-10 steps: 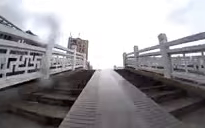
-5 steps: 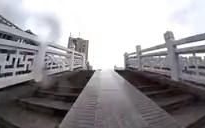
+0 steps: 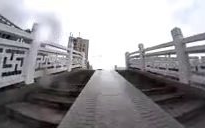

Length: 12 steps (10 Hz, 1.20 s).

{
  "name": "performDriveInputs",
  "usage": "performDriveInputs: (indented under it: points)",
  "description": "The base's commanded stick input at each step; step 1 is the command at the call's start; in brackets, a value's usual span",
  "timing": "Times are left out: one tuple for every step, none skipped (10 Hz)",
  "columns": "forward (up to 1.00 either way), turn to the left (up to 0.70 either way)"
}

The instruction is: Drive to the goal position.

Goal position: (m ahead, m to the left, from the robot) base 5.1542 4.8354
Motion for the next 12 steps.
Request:
performDriveInputs:
  points:
    - [0.6, 0.0]
    - [0.6, 0.0]
    - [0.6, 0.0]
    - [0.6, 0.0]
    - [0.6, 0.0]
    - [0.6, 0.0]
    - [0.6, 0.0]
    - [0.6, 0.0]
    - [0.6, 0.0]
    - [0.6, 0.0]
    - [0.6, 0.0]
    - [0.6, 0.0]
